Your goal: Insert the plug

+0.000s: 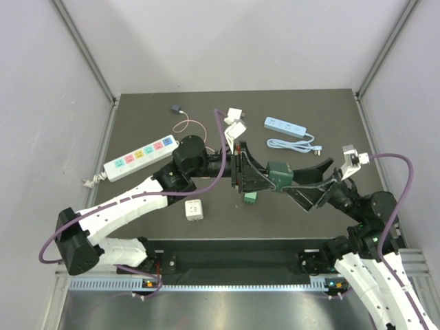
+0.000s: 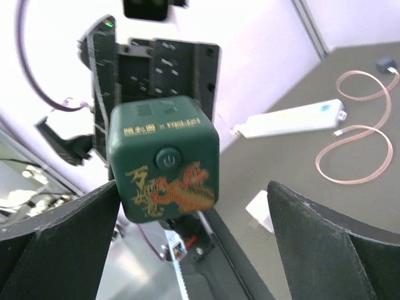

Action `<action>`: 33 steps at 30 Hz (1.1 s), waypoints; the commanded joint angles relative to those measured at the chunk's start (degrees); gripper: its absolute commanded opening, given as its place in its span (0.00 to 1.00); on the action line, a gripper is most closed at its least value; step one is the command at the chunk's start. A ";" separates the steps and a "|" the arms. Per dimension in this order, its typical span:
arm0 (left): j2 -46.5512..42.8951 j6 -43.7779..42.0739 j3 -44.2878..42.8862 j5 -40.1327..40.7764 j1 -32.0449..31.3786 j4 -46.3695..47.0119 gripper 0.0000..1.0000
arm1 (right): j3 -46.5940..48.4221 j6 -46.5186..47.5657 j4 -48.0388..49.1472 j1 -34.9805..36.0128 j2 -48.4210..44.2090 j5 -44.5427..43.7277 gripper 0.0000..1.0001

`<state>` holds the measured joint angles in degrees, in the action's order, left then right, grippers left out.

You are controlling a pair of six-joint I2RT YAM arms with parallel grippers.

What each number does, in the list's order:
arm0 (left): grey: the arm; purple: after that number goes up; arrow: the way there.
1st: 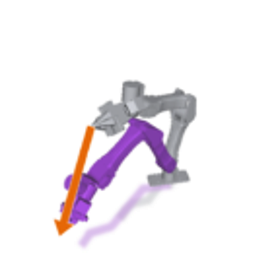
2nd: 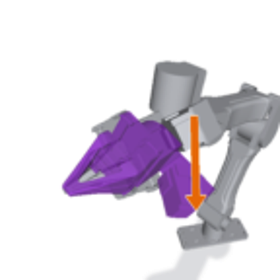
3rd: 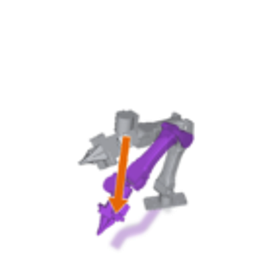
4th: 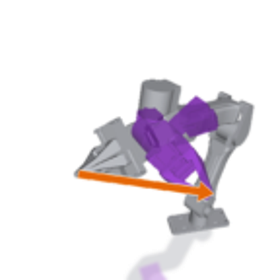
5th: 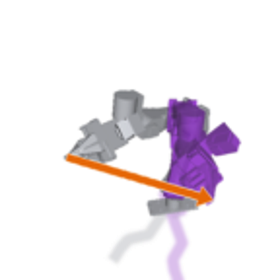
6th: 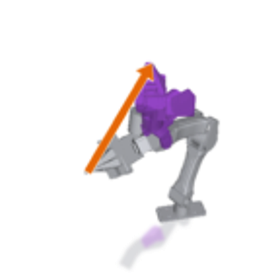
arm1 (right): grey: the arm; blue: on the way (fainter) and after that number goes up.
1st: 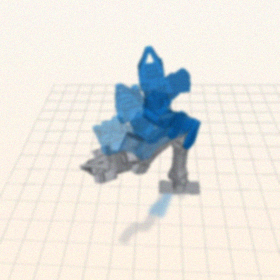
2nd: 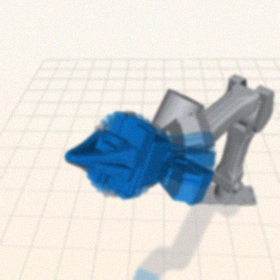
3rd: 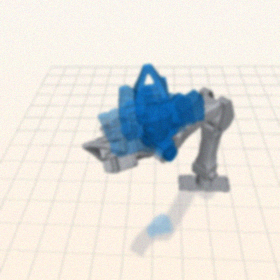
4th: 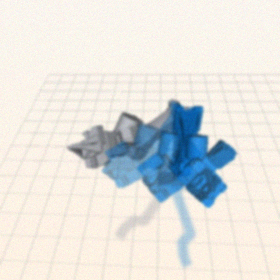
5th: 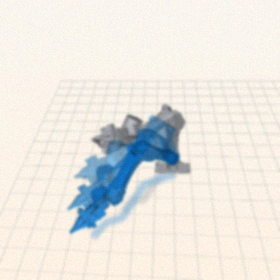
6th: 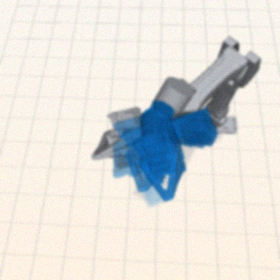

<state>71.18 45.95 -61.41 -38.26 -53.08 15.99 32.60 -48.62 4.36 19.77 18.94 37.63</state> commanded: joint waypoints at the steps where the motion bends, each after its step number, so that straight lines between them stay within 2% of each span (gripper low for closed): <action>1: 0.28 5.80 -2.49 -4.80 -0.09 9.67 0.00 | 0.71 -4.56 10.31 0.53 -1.89 0.86 1.00; 4: 1.59 7.04 -2.84 -6.38 -0.09 11.34 0.00 | 0.98 -4.73 12.60 0.53 -0.84 4.03 0.98; 7: 3.00 9.14 -2.93 -7.79 -0.09 14.50 0.00 | -0.16 -4.47 12.69 0.53 -1.71 3.42 0.92; 10: 4.41 10.12 -3.45 -7.88 -0.18 15.21 0.00 | -0.52 -4.12 12.43 0.53 -3.03 2.80 0.81; 14: 5.72 10.73 -3.89 -7.62 -0.18 14.77 0.00 | 0.44 -2.45 9.27 0.53 -3.29 2.19 0.60; 16: 5.90 11.09 -4.07 -7.53 -0.10 14.77 0.00 | 0.54 -2.18 9.00 0.62 -3.21 2.36 0.55; 19: 6.08 11.09 -4.25 -7.35 -0.09 14.51 0.00 | 0.27 -2.27 8.82 0.53 -3.64 2.28 0.40; 20: 6.08 10.91 -4.25 -7.27 -0.09 14.42 0.01 | 0.10 -2.27 8.82 0.53 -3.65 2.01 0.30; 21: 6.08 10.82 -4.25 -7.01 -0.09 13.81 0.08 | 0.10 -2.35 8.74 0.53 -3.73 1.84 0.24; 22: 6.17 10.30 -4.16 -6.92 -0.01 13.20 0.23 | 0.10 -2.62 8.56 0.53 -3.73 1.66 0.17; 23: 6.08 9.77 -3.99 -6.65 -0.01 11.97 0.33 | 0.44 -2.53 7.95 0.53 -3.73 0.62 0.02; 25: 5.56 7.93 -3.11 -5.78 0.08 10.65 0.62 | 1.15 -1.83 5.49 0.53 -3.73 -0.79 0.00; 26: 4.77 7.05 -2.58 -4.64 0.08 9.08 0.71 | 2.02 -1.48 4.79 0.53 -3.73 -1.50 0.00; 27: 4.24 6.09 -2.06 -4.11 0.17 9.06 0.75 | 2.38 -1.22 4.43 0.53 -3.65 -2.37 0.00; 33: 2.91 6.43 1.46 -4.54 1.13 11.08 0.82 | 8.35 2.91 -1.19 0.53 -0.49 -5.80 0.00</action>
<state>76.42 53.60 -60.95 -43.18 -52.60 24.97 35.14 -49.08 3.99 19.77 17.10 35.16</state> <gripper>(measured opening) 0.802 0.586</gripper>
